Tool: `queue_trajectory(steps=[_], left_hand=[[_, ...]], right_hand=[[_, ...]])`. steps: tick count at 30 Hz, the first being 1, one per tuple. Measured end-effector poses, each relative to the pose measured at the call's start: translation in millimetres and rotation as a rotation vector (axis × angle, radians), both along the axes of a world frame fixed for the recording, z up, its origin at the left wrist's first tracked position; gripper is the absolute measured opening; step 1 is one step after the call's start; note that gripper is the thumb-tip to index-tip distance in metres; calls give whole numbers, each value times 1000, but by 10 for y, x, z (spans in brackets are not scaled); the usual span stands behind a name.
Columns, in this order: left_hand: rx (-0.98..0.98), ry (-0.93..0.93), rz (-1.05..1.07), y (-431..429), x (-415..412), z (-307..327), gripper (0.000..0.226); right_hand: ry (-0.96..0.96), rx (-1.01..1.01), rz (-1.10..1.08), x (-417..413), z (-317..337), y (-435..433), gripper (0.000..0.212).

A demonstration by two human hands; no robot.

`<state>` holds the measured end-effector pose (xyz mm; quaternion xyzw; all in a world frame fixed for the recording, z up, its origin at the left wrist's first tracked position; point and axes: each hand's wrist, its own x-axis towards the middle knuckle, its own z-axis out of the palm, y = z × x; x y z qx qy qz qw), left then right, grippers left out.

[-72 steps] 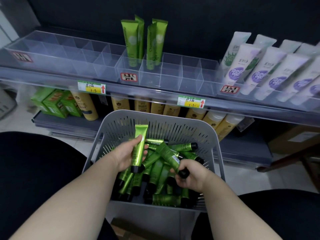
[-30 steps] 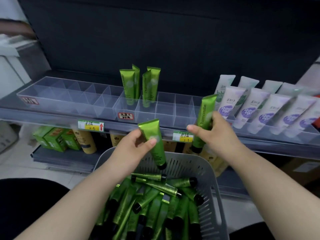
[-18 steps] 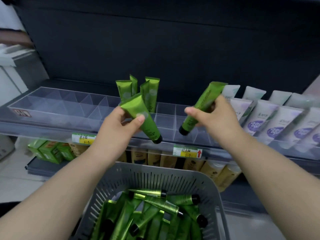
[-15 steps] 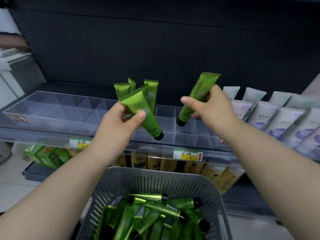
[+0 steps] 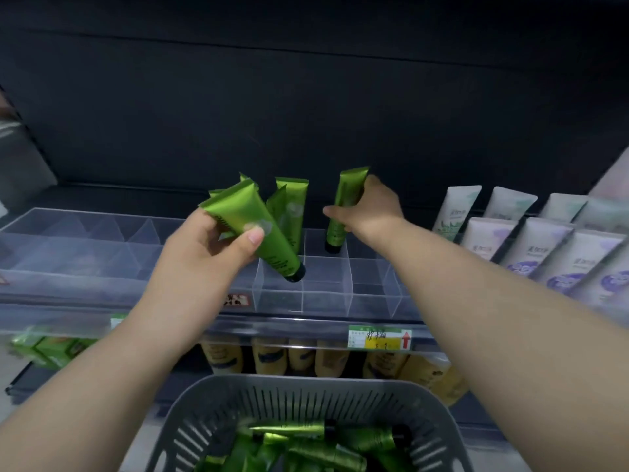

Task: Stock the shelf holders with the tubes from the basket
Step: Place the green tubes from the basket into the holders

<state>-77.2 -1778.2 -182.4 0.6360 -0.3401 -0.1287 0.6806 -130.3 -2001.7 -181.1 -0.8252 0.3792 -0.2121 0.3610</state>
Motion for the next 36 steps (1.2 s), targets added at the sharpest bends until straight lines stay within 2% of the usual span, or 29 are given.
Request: queue_trajectory(steps=[3, 8, 14, 17, 22, 25, 30, 36], left_hand=[[20, -30, -4, 10, 46, -24, 18], [68, -81, 9, -24, 53, -17, 17], [116, -197, 34, -252, -22, 143, 19], [164, -281, 33, -440, -83, 190, 20], [281, -413, 56, -778, -88, 87, 13], [407, -473, 53, -955, -56, -45, 25], [572, -417, 57, -1090, -13, -151, 42], [499, -458, 140, -1089, 35, -39, 33]], right_hand=[[101, -17, 17, 0, -128, -1, 77], [56, 8, 8, -16, -114, 0, 75], [-14, 18, 42, -138, 128, -3, 67], [-12, -33, 41, -227, 240, -15, 65], [-44, -118, 27, -416, 352, -11, 48], [-73, -113, 27, -532, 359, 10, 42], [-5, -140, 84, -664, 252, 69, 39], [106, -200, 171, -739, 172, 138, 44]])
